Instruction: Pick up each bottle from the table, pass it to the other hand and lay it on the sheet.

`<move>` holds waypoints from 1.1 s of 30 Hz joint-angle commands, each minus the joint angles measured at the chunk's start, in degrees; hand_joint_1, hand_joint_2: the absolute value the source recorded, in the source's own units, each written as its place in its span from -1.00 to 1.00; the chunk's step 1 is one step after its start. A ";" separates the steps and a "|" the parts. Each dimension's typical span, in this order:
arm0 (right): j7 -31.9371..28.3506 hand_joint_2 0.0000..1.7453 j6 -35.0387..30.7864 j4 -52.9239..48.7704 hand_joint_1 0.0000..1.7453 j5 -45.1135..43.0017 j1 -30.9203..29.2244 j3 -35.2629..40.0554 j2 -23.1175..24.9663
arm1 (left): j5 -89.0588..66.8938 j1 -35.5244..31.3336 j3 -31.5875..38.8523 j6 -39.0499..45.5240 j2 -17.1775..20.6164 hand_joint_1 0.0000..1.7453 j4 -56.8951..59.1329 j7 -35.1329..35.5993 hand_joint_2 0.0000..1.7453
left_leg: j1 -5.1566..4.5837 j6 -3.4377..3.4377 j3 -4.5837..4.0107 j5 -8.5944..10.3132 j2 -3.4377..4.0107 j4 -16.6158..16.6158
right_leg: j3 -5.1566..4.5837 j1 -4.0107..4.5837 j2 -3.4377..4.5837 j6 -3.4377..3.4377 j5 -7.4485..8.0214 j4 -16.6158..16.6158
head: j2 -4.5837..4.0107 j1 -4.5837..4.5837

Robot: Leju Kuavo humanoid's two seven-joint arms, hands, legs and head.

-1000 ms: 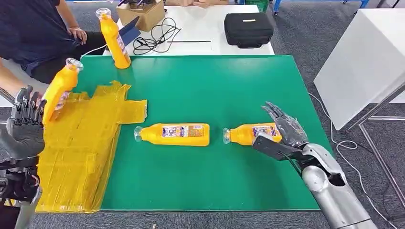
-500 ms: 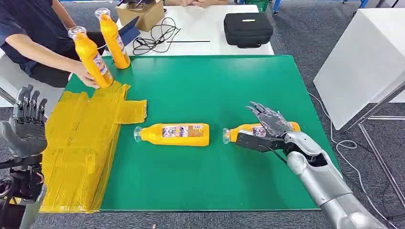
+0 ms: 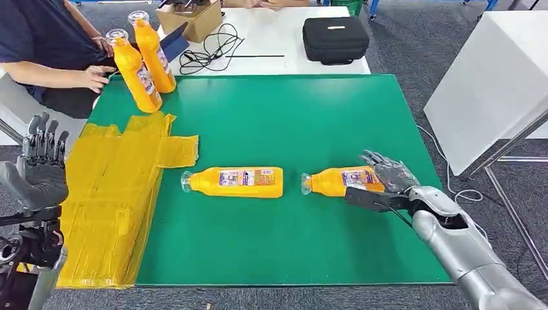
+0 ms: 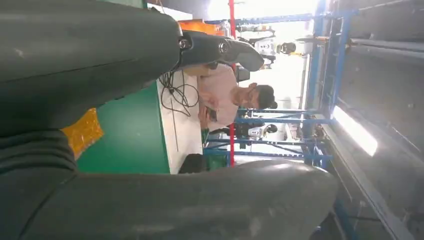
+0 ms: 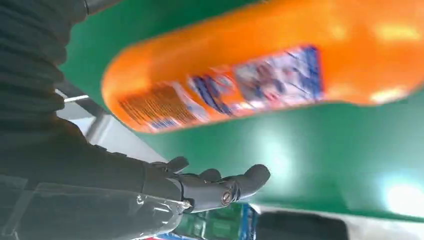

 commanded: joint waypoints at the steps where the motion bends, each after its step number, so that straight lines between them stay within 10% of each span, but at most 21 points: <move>1: 0.64 1.00 -0.01 -0.28 -1.00 1.05 1.64 -0.06 -2.94 | -1.04 1.24 -1.42 2.23 -3.37 -1.00 -0.05 -0.23 -1.00 | -0.03 0.00 0.20 -0.04 -0.14 -0.07 | 0.26 -0.03 -0.24 0.11 -0.09 -0.08 | 0.00 0.00; 33: 0.97 1.00 -4.27 11.42 -1.00 7.20 -1.34 0.69 4.39 | -1.47 8.43 2.20 0.65 -5.25 -1.00 -5.61 -0.21 -1.00 | 0.01 -0.02 0.25 -0.10 0.24 -0.05 | 0.23 0.02 0.13 0.09 -0.05 -0.05 | 0.00 0.00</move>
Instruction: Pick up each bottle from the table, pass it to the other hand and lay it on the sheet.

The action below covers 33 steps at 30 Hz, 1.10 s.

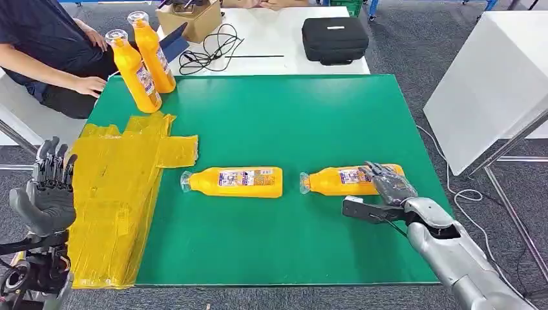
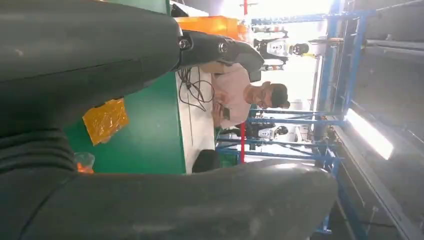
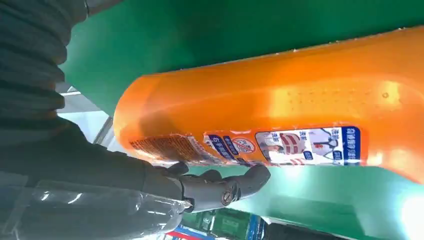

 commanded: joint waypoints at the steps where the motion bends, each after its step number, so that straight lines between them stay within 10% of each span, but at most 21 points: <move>1: 0.74 1.00 0.54 5.82 -1.00 1.13 -2.20 0.16 2.01 | 0.96 -0.41 1.04 -0.91 -1.80 -1.00 0.51 0.46 -1.00 | 0.00 -0.02 0.16 -0.06 0.08 -0.04 | 0.14 0.00 0.01 0.07 -0.03 -0.05 | 0.00 0.00; 33: -0.98 1.00 -2.79 19.05 -1.00 4.31 -4.18 -0.71 3.64 | -0.98 0.46 -2.51 1.49 -5.31 -1.00 -1.94 1.14 -1.00 | 0.04 0.02 0.42 -0.03 -0.25 -0.05 | 0.55 0.03 -0.38 0.20 -0.05 -0.23 | 0.00 0.02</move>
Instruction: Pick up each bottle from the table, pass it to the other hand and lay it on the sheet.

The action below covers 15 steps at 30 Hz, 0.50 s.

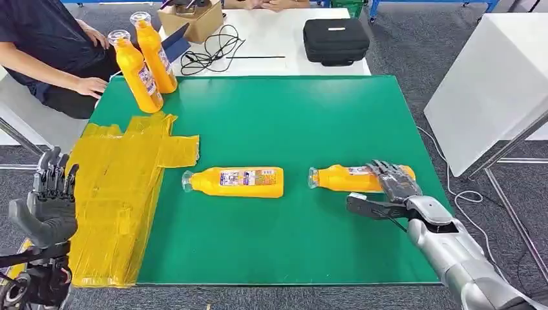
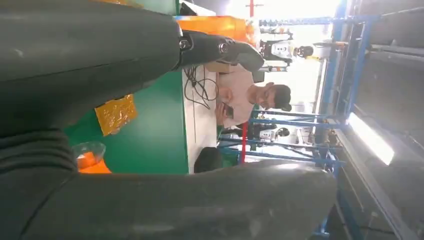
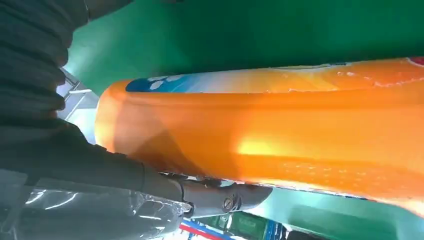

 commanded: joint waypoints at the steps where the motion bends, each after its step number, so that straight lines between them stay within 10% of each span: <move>1: 0.29 1.00 1.12 4.03 -1.00 -0.08 0.50 0.10 0.31 | -0.98 -3.57 -2.68 0.68 -3.50 -1.00 1.53 0.60 -1.00 | 0.01 0.00 0.10 0.01 -0.12 -0.05 | 0.20 0.01 -0.19 0.09 -0.01 -0.10 | 0.00 0.02; 15: 1.68 1.00 4.52 5.02 -1.00 2.01 -1.45 1.56 0.87 | 2.29 -3.53 -0.68 -0.05 -0.91 -1.00 0.48 2.34 -1.00 | 0.04 -0.02 0.32 -0.02 0.00 -0.04 | 0.41 0.04 -0.12 0.14 0.02 -0.11 | 0.00 0.00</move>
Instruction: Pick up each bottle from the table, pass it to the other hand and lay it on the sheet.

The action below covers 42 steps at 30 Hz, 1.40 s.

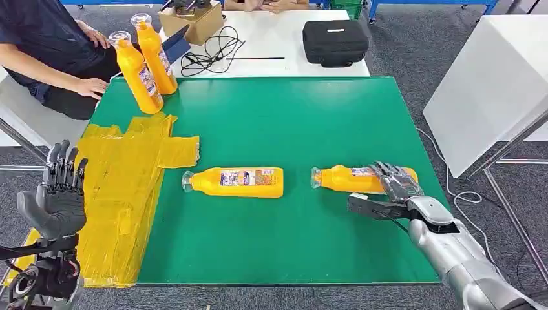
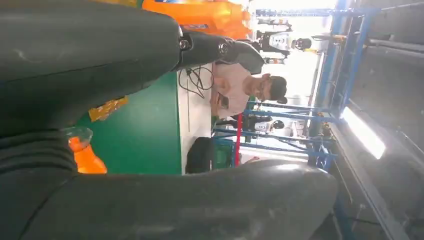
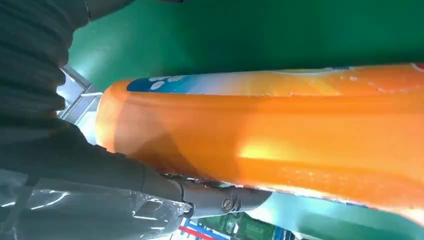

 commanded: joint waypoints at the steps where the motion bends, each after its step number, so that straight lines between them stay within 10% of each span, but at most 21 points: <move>1: -0.70 1.00 2.37 6.98 -1.00 1.30 -2.37 2.17 1.59 | 0.32 -0.53 0.87 0.49 -0.24 -1.00 -0.15 0.28 -1.00 | 0.02 -0.02 0.08 -0.02 -0.01 -0.04 | 0.13 0.02 -0.09 0.09 -0.01 -0.07 | 0.00 0.00; 20: 0.53 1.00 -2.57 4.95 -1.00 3.00 -7.07 3.78 4.98 | 1.23 9.88 10.41 -0.09 -2.92 -1.00 -8.90 -0.12 -1.00 | 0.01 -0.01 0.00 -0.09 0.31 0.00 | -0.03 0.01 0.22 0.08 0.00 0.02 | 0.00 0.00; 42: 1.07 1.00 2.38 1.66 -1.00 -0.22 -1.75 4.44 -8.83 | 1.08 -13.18 -2.08 -0.29 0.46 -1.00 9.97 3.35 -1.00 | -0.04 0.02 -0.20 0.05 -0.72 0.00 | -0.02 -0.08 -0.72 0.14 -0.08 -0.09 | 0.00 -0.02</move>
